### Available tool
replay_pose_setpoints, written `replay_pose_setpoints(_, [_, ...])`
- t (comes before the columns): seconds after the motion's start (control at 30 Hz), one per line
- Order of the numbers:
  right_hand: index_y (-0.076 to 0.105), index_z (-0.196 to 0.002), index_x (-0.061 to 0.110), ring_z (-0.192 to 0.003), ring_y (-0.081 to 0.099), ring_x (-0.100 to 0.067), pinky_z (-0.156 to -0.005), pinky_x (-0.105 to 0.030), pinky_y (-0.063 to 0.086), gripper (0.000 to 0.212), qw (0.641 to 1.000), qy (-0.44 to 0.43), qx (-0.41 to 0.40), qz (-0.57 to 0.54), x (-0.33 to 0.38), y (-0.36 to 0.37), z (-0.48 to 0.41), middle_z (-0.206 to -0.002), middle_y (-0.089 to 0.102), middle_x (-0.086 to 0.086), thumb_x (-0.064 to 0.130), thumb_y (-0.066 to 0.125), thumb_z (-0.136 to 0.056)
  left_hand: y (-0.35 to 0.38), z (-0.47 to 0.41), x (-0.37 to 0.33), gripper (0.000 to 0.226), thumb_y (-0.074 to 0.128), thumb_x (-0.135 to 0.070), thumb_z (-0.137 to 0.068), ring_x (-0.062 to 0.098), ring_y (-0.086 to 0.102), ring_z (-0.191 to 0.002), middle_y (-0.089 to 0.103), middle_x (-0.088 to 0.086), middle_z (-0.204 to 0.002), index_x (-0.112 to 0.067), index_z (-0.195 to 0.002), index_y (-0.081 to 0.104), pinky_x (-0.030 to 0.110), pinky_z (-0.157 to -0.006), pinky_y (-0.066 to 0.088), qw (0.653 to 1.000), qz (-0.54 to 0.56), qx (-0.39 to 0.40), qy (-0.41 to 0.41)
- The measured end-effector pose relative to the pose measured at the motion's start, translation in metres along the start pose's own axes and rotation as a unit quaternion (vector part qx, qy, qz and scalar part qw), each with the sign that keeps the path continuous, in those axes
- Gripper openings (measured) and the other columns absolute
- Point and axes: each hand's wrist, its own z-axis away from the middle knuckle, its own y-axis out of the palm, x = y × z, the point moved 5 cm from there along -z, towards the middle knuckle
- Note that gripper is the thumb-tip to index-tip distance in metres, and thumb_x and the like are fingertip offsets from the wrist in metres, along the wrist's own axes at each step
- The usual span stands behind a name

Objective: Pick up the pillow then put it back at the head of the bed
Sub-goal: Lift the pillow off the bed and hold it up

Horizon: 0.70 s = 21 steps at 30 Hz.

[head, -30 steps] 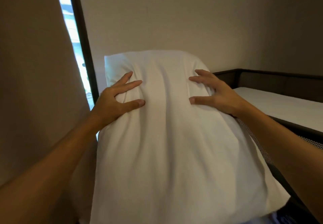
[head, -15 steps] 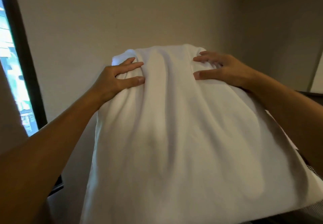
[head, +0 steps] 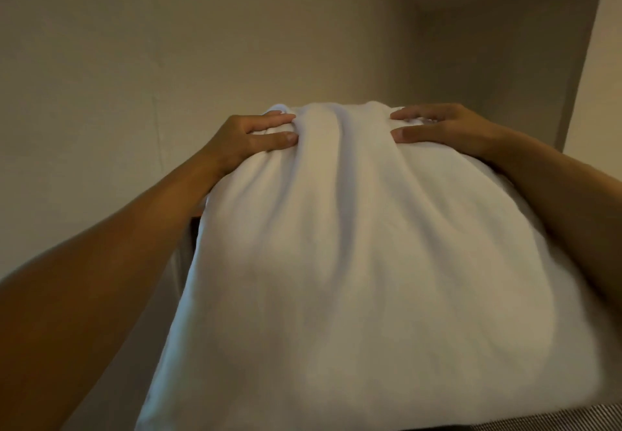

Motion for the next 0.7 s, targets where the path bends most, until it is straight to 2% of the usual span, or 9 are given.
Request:
replay_pose_setpoints(0.07, [0.069, -0.11, 0.044, -0.113, 0.059, -0.004, -0.103, -0.031, 0.042, 0.081, 1.0, 0.017, -0.003, -0.008, -0.009, -0.005, -0.004, -0.126, 0.062, 0.018, 0.075, 0.074, -0.036, 0.007, -0.016, 0.005, 0.039, 0.076, -0.035, -0.077, 0.001, 0.052, -0.123, 0.055, -0.014, -0.138, -0.041, -0.114, 0.067, 0.019, -0.093, 0.038, 1.0, 0.015, 0.022, 0.003])
replay_pose_setpoints(0.13, [0.07, -0.109, 0.043, -0.109, 0.061, -0.004, -0.101, -0.031, 0.044, 0.076, 0.999, 0.03, -0.008, -0.007, -0.017, -0.009, -0.01, -0.121, 0.065, 0.017, 0.073, 0.076, -0.039, 0.013, -0.032, 0.01, 0.046, 0.078, -0.047, -0.066, -0.001, 0.054, -0.122, 0.055, -0.017, -0.139, -0.045, -0.111, 0.068, 0.021, -0.097, 0.039, 0.999, 0.026, 0.045, 0.004])
replay_pose_setpoints(0.23, [0.069, -0.111, 0.04, -0.105, 0.061, -0.002, -0.096, -0.027, 0.044, 0.06, 0.999, 0.047, -0.02, 0.005, -0.024, -0.016, -0.021, -0.118, 0.065, 0.016, 0.062, 0.076, -0.056, 0.023, -0.059, 0.023, 0.057, 0.076, -0.055, -0.058, -0.003, 0.054, -0.122, 0.056, -0.021, -0.139, -0.041, -0.114, 0.07, 0.026, -0.103, 0.04, 0.997, 0.042, 0.064, 0.009])
replay_pose_setpoints(0.4, [0.066, -0.117, 0.035, -0.095, 0.058, 0.003, -0.086, -0.023, 0.041, 0.048, 0.995, 0.078, -0.049, 0.034, -0.037, -0.023, -0.05, -0.118, 0.062, 0.013, 0.05, 0.072, -0.072, 0.039, -0.118, 0.053, 0.057, 0.078, -0.054, -0.06, -0.002, 0.055, -0.122, 0.057, -0.021, -0.138, -0.039, -0.114, 0.071, 0.029, -0.107, 0.039, 0.992, 0.071, 0.101, 0.034])
replay_pose_setpoints(0.47, [0.065, -0.118, 0.037, -0.101, 0.06, -0.004, -0.091, -0.027, 0.043, 0.049, 0.991, 0.101, -0.068, 0.047, -0.045, -0.024, -0.064, -0.12, 0.062, 0.011, 0.053, 0.07, -0.072, 0.045, -0.145, 0.066, 0.058, 0.078, -0.054, -0.06, -0.002, 0.055, -0.121, 0.057, -0.02, -0.138, -0.039, -0.115, 0.07, 0.028, -0.106, 0.04, 0.989, 0.078, 0.115, 0.047])
replay_pose_setpoints(0.53, [0.064, -0.12, 0.038, -0.111, 0.06, -0.017, -0.101, -0.037, 0.044, 0.054, 0.987, 0.123, -0.085, 0.063, -0.055, -0.023, -0.078, -0.126, 0.061, 0.008, 0.058, 0.069, -0.07, 0.05, -0.172, 0.078, 0.063, 0.077, -0.056, -0.059, -0.001, 0.056, -0.12, 0.058, -0.019, -0.137, -0.036, -0.118, 0.069, 0.026, -0.103, 0.041, 0.986, 0.084, 0.125, 0.063])
replay_pose_setpoints(0.6, [0.063, -0.121, 0.038, -0.111, 0.061, -0.022, -0.101, -0.044, 0.046, 0.056, 0.981, 0.151, -0.106, 0.067, -0.065, -0.021, -0.091, -0.126, 0.062, 0.005, 0.06, 0.068, -0.07, 0.057, -0.197, 0.092, 0.063, 0.076, -0.054, -0.063, 0.002, 0.055, -0.121, 0.057, -0.018, -0.138, -0.033, -0.122, 0.068, 0.025, -0.101, 0.041, 0.984, 0.082, 0.137, 0.078])
replay_pose_setpoints(0.7, [0.064, -0.121, 0.035, -0.104, 0.062, -0.019, -0.094, -0.038, 0.048, 0.054, 0.972, 0.176, -0.141, 0.068, -0.08, -0.018, -0.105, -0.122, 0.063, 0.005, 0.057, 0.068, -0.072, 0.072, -0.23, 0.108, 0.05, 0.075, -0.042, -0.077, 0.005, 0.054, -0.124, 0.056, -0.015, -0.14, -0.03, -0.125, 0.066, 0.023, -0.1, 0.04, 0.978, 0.093, 0.165, 0.09])
